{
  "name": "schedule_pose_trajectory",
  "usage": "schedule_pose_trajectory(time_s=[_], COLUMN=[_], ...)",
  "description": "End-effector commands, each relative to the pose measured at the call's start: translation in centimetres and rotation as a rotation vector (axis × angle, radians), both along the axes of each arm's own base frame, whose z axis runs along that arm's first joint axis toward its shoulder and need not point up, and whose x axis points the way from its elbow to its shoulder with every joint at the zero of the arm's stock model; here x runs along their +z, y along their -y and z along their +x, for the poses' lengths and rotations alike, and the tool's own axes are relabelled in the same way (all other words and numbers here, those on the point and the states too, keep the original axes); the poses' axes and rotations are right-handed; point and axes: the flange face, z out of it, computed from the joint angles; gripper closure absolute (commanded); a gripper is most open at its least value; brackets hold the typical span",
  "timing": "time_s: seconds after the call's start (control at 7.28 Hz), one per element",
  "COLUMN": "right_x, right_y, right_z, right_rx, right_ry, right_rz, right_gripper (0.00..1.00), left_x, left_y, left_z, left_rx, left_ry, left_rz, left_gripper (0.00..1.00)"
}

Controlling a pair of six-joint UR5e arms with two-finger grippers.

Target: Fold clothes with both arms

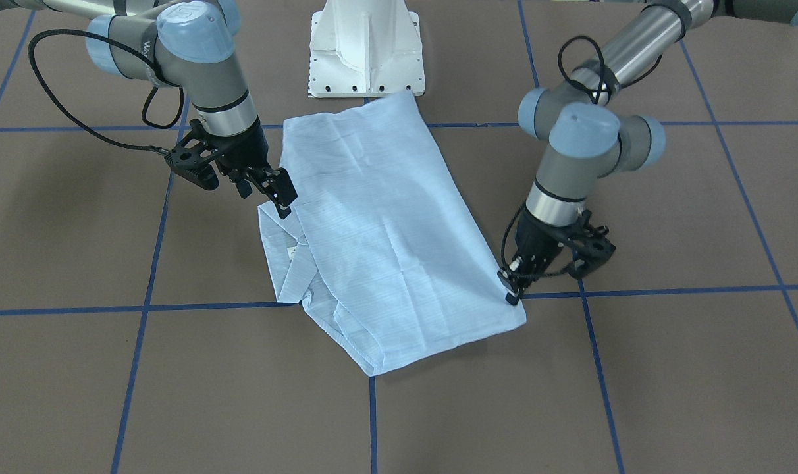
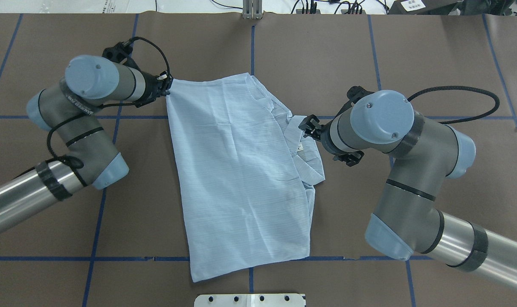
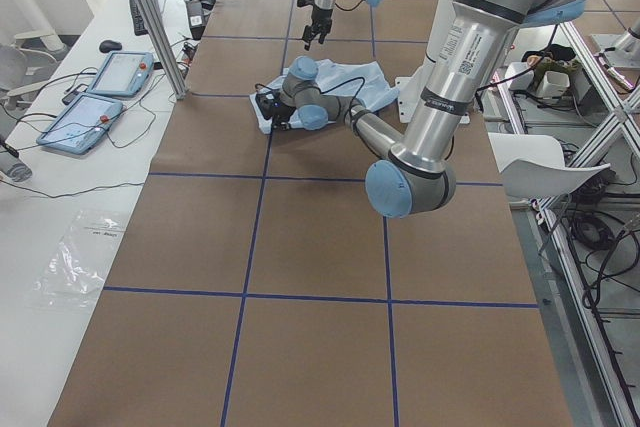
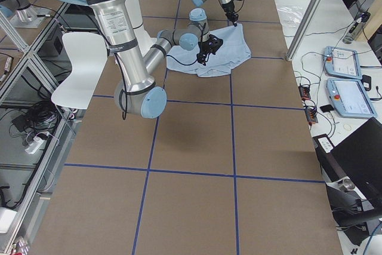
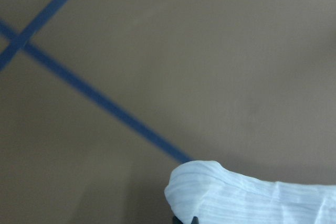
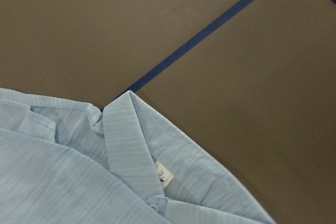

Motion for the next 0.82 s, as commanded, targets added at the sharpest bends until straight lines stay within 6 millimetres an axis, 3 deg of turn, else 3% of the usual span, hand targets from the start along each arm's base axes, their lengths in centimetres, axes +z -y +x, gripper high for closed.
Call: schedule_pose_trajectory(time_s=[0.0,0.14,0.27,0.55,0.69], right_x=[-1.4,-3.3,-3.9,-4.2,-4.0], right_y=[-0.5,-1.3,-4.1,-10.5,-12.5], right_z=[-0.5,-1.4,-4.1,-8.6,-9.8], right_rx=[0.023,0.039,0.091,0.073,0.126], right_ry=[0.037,0.073,0.088,0.076,0.105], right_rz=[-0.029,-0.03,-0.066,-0.043,-0.146], right_gripper=[0.0,0.0,0.0,0.0,0.0], left_x=[-0.6,-1.6,-4.1,-5.2,-5.1], left_y=[5.2,4.8,3.6,-0.7,-1.2], left_z=[0.0,-0.3,-1.0,-3.6,-4.1], left_rx=[-0.038,-0.04,-0.019,0.051,0.051], left_ry=[-0.011,-0.029,-0.07,-0.13,-0.12], left_rz=[0.019,0.03,0.049,0.04,0.027], left_gripper=[0.35,0.01,0.01,0.01,0.01])
